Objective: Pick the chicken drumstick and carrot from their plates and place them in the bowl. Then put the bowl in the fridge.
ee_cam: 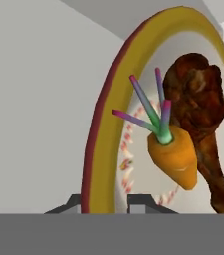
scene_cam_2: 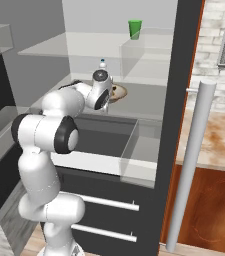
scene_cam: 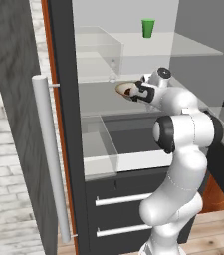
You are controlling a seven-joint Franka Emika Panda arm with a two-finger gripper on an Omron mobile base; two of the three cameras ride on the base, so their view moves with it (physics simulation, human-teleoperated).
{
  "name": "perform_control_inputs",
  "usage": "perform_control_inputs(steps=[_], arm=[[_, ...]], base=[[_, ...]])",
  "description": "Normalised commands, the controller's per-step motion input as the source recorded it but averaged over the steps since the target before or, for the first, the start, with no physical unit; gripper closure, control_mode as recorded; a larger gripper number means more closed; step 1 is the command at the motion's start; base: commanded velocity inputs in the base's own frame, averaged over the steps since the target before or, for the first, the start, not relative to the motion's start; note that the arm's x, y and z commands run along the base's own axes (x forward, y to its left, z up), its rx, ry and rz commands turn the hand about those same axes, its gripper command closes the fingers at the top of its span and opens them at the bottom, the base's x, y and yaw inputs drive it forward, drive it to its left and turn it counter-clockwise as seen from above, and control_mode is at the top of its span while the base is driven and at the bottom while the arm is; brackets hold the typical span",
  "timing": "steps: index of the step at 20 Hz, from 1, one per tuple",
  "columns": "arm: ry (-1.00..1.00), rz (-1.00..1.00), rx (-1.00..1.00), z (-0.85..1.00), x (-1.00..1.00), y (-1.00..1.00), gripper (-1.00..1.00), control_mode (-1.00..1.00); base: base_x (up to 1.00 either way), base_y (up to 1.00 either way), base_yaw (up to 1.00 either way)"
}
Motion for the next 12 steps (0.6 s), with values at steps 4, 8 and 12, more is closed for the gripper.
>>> perform_control_inputs(steps=[4, 8, 12], arm=[[0.05, 0.06, 0.00, -0.06, 0.21, 0.00, 1.00, -1.00], [0.01, 0.04, 0.00, -0.15, 0.13, 0.00, -1.00, -1.00], [0.00, 0.03, 0.00, -0.04, 0.06, 0.00, -1.00, -1.00]], base=[[0.00, 0.00, 0.00], [0.00, 0.00, 0.00], [0.00, 0.00, 0.00]])
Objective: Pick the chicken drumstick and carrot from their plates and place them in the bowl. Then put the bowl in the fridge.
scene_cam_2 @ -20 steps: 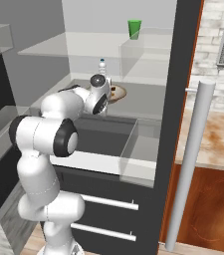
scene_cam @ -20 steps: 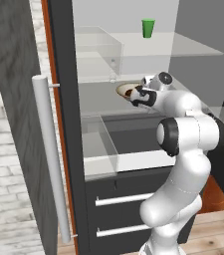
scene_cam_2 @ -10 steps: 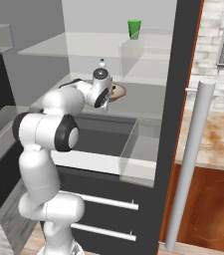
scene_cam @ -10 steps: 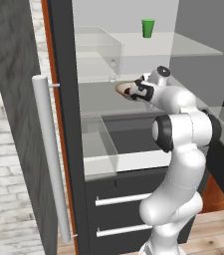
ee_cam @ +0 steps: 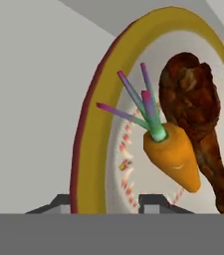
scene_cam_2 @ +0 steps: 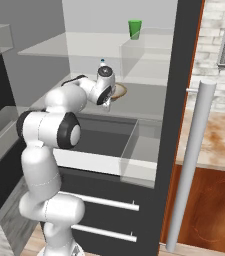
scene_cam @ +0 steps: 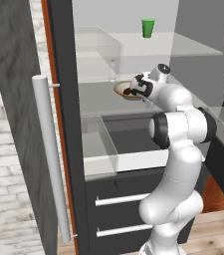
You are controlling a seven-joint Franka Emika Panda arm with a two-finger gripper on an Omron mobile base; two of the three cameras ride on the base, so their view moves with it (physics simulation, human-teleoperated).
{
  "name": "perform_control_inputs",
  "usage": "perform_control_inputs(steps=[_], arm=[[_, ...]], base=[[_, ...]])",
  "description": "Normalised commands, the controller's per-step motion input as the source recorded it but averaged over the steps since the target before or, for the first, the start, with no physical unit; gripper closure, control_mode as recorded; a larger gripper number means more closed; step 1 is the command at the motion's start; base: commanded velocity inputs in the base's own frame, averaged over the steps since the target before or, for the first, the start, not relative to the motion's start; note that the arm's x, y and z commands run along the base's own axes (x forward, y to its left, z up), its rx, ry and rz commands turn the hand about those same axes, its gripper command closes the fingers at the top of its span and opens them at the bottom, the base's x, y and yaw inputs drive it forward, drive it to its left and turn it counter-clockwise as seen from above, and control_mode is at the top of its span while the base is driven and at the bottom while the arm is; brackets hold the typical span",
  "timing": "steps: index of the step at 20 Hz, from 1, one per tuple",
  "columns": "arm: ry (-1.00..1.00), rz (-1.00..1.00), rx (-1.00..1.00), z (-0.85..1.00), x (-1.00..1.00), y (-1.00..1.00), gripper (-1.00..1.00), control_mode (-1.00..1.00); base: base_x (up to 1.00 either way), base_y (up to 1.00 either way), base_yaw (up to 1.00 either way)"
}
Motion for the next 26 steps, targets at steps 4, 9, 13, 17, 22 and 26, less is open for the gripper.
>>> perform_control_inputs(steps=[4, 9, 13, 17, 22, 26], arm=[[0.00, 0.01, 0.04, 0.06, -0.02, 0.00, -1.00, -1.00], [0.00, 0.00, 0.04, 0.11, -0.41, 0.07, -1.00, -1.00], [0.00, -0.01, 0.00, 0.05, -0.58, 0.19, -1.00, -1.00], [-0.02, -0.08, 0.00, 0.02, -0.71, 0.15, -1.00, -1.00], [-0.06, -0.16, 0.00, 0.00, -0.84, 0.07, -1.00, -1.00], [-0.07, -0.11, 0.00, 0.01, -0.86, 0.04, -1.00, -1.00]], base=[[0.00, 0.00, 0.00], [0.00, 0.00, 0.00], [0.00, 0.00, 0.00], [0.00, 0.00, 0.00], [0.00, 0.00, 0.00], [0.00, 0.00, 0.00]])
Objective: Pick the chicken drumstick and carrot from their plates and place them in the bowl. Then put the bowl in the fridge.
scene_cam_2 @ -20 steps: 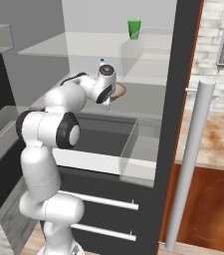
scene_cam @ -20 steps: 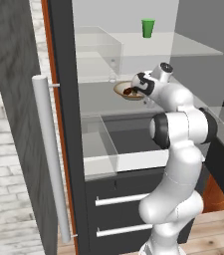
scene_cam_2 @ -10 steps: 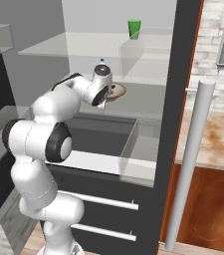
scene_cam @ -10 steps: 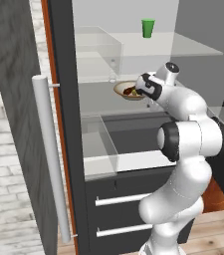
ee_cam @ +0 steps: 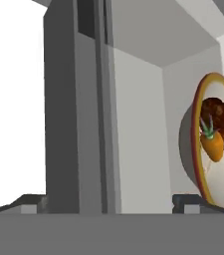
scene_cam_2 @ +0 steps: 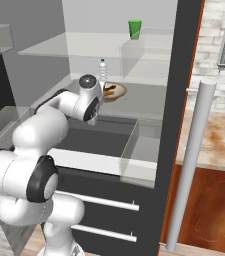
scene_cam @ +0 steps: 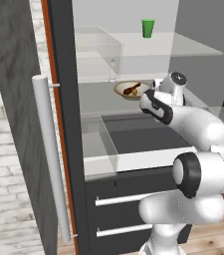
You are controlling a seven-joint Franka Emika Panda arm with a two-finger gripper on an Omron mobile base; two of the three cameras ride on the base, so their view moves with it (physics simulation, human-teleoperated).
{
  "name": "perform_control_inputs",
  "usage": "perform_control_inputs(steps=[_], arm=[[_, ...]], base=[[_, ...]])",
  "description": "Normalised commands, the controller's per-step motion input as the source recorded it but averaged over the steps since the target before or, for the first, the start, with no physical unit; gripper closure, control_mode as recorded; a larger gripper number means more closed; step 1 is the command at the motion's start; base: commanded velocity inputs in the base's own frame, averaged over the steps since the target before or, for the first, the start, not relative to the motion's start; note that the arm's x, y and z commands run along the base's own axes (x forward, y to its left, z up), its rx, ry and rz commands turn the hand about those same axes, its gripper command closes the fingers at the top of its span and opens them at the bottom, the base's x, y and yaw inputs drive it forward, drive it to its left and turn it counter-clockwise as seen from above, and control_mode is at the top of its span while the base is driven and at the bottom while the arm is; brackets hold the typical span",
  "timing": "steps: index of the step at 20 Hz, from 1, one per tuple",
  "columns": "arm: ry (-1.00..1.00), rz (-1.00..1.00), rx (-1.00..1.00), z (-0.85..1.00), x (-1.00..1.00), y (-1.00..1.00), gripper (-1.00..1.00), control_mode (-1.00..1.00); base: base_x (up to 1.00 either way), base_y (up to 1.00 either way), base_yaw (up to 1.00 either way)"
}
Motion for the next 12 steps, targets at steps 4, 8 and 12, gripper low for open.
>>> perform_control_inputs(steps=[4, 8, 12], arm=[[-0.02, -0.05, 0.00, 0.10, -0.83, 0.03, -1.00, -1.00], [0.00, -0.02, 0.00, 0.12, -0.83, 0.02, -1.00, -1.00], [0.00, 0.00, 0.00, 0.12, -0.83, 0.03, -1.00, -1.00]], base=[[0.00, 0.00, 0.00], [0.00, 0.00, 0.00], [0.00, 0.00, 0.00]])
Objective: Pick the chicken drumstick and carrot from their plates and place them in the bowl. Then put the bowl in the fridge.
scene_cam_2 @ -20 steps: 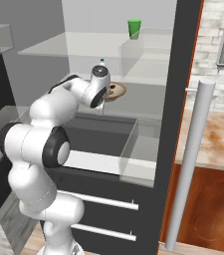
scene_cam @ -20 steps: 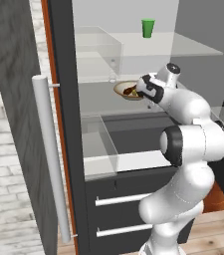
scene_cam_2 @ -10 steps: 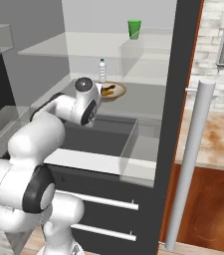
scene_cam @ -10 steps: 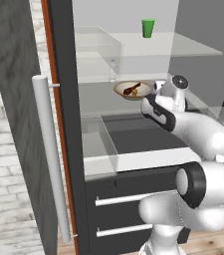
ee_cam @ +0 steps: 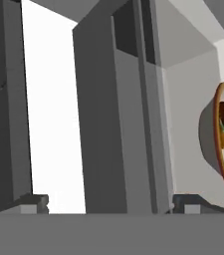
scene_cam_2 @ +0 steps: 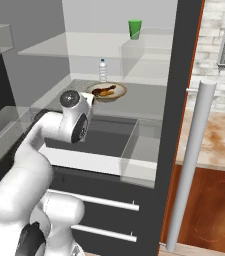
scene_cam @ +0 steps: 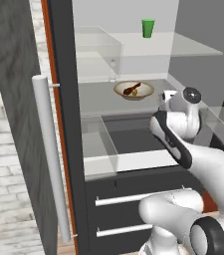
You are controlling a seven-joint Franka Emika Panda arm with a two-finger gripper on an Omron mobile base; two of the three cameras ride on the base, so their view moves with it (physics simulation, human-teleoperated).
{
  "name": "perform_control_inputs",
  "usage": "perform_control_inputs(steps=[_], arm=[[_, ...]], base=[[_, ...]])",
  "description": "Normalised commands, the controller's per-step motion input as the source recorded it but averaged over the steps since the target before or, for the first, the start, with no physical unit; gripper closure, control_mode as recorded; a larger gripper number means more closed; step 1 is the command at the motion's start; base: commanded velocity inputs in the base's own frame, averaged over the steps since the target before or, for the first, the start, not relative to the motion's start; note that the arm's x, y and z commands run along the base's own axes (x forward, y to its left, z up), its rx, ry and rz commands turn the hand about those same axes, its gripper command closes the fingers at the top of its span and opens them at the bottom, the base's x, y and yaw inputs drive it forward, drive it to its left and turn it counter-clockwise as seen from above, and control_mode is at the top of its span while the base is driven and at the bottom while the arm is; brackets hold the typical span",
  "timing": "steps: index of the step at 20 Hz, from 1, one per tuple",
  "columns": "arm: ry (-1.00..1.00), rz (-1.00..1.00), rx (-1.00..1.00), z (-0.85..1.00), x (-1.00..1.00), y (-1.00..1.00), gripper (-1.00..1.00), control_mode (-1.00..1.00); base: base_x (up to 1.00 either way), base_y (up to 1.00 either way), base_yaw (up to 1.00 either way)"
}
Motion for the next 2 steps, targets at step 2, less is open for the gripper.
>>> perform_control_inputs(steps=[2], arm=[[0.00, 0.00, 0.00, 0.04, -0.87, 0.04, -1.00, -1.00]], base=[[0.00, 0.00, 0.00]])
